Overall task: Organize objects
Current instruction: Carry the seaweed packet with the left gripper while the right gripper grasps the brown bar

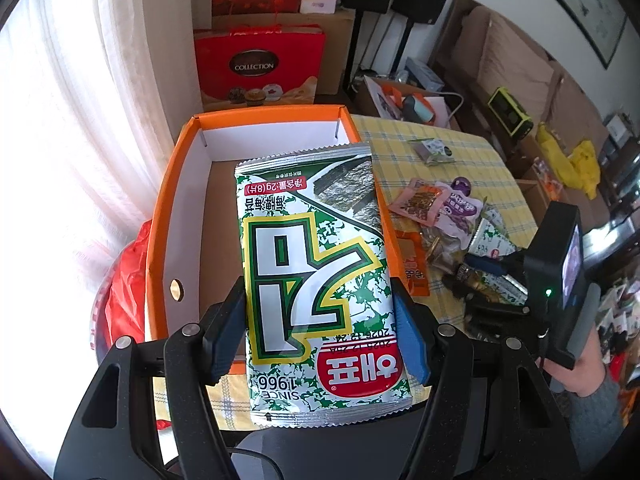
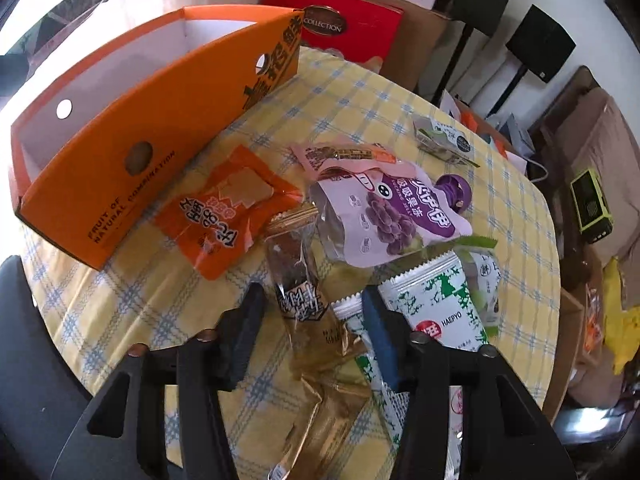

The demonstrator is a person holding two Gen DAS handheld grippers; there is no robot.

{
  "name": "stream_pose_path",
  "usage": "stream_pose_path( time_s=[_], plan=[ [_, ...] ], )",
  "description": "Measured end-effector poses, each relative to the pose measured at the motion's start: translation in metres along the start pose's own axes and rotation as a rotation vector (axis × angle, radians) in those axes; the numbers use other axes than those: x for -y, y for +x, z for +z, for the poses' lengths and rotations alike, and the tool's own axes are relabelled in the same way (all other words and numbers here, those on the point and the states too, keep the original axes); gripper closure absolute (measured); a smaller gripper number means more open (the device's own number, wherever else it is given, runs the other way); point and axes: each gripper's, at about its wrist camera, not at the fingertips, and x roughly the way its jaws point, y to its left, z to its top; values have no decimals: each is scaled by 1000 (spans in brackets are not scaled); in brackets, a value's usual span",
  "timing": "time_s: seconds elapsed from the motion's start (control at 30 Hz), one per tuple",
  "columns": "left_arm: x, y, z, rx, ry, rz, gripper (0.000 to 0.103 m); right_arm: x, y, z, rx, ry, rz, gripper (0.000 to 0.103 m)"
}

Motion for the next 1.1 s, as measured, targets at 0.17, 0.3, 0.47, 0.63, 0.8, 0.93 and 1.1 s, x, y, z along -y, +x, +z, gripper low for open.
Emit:
stream_pose_path(
  time_s=[0.17,0.3,0.47,0.63,0.8,0.93,1.1],
  plan=[
    [-2,2,0,-4,-5,-2,40,6,-2,2,14,39,59,80],
    [-4,2,0,-3,-7,1,40,8,-13,2,41,75,99,83],
    [-7,1,-1,0,-13,2,40,5,-34,3,82,92,105,83],
    [-10,1,0,0,-21,1,40,7,-52,5,111,121,100,83],
    [-10,-2,-1,5,-13,7,40,8,-62,7,127,132,102,83],
    [-15,-5,0,11,-13,26,40,6,-73,14,145,141,99,83],
    [-20,-5,3,18,-13,50,40,-3,-86,28,174,133,105,83]
  ],
)
